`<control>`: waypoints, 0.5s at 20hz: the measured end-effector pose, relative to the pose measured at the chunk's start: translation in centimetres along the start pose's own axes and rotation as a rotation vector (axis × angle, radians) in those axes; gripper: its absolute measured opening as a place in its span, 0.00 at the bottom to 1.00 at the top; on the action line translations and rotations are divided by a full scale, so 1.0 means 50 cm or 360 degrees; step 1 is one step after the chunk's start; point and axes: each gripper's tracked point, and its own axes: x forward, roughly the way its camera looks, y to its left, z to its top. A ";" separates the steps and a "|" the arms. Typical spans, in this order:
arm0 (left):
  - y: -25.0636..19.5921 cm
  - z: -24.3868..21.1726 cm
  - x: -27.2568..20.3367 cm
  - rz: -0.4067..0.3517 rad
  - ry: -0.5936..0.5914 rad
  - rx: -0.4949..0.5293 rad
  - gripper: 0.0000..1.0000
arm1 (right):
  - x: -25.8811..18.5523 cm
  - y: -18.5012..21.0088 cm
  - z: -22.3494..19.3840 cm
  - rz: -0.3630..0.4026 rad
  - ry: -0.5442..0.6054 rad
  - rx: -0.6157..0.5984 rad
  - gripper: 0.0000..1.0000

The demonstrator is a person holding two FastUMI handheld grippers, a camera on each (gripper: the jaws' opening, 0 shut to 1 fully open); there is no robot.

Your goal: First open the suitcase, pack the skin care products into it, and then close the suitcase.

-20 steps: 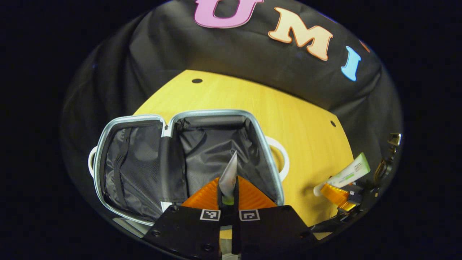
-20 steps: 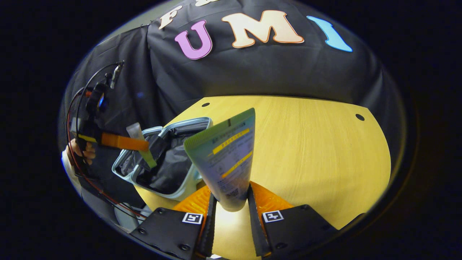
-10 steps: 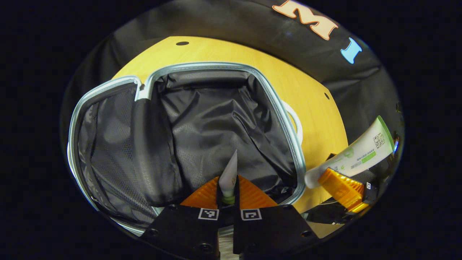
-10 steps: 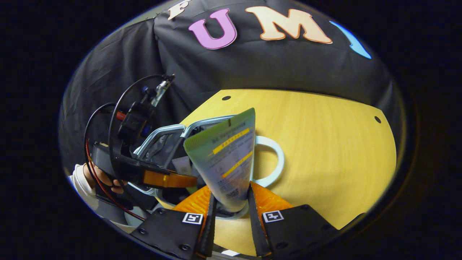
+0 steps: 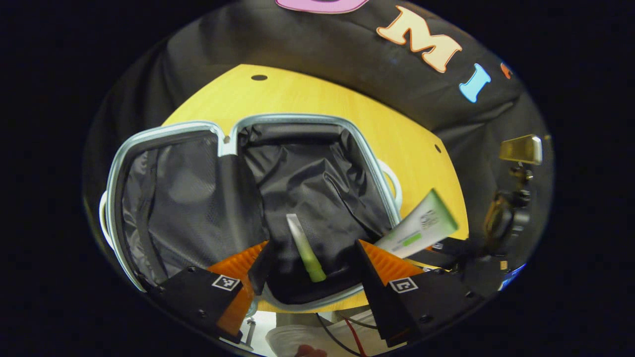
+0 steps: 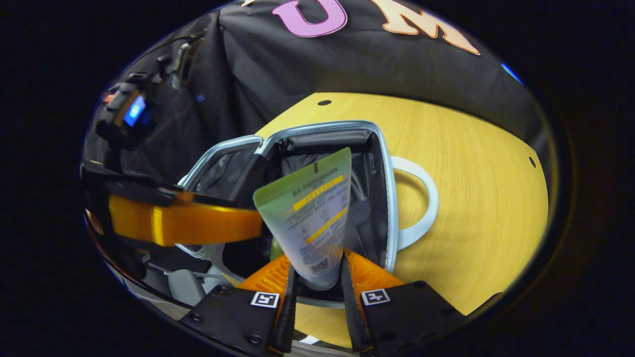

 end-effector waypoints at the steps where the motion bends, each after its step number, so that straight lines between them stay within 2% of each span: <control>1: 0.008 0.012 -0.020 0.0008 -0.0040 -0.0004 0.93 | 0.009 -0.001 -0.010 -0.0008 0.0028 0.0007 0.48; 2: 0.017 0.021 -0.040 0.0009 -0.0071 -0.0015 0.93 | 0.011 0.002 -0.010 -0.0010 0.0034 0.0028 0.44; 4: 0.040 0.034 -0.081 0.0021 -0.0138 -0.0060 0.93 | 0.010 0.005 0.002 0.0005 0.0002 0.0080 0.46; 7: 0.114 0.047 -0.137 0.0093 -0.0231 -0.0159 0.93 | 0.007 0.010 0.030 0.0022 -0.0069 0.0127 0.72; 8: 0.148 0.050 -0.151 0.0128 -0.0262 -0.0201 0.93 | 0.002 0.014 0.044 0.0039 -0.0114 0.0145 0.94; 9: 0.182 0.052 -0.165 0.0163 -0.0288 -0.0243 0.93 | -0.009 0.014 0.061 0.0054 -0.0168 0.0167 0.96; 10: 0.217 0.053 -0.180 0.0202 -0.0311 -0.0263 0.93 | -0.017 0.007 0.074 0.0054 -0.0211 0.0185 0.95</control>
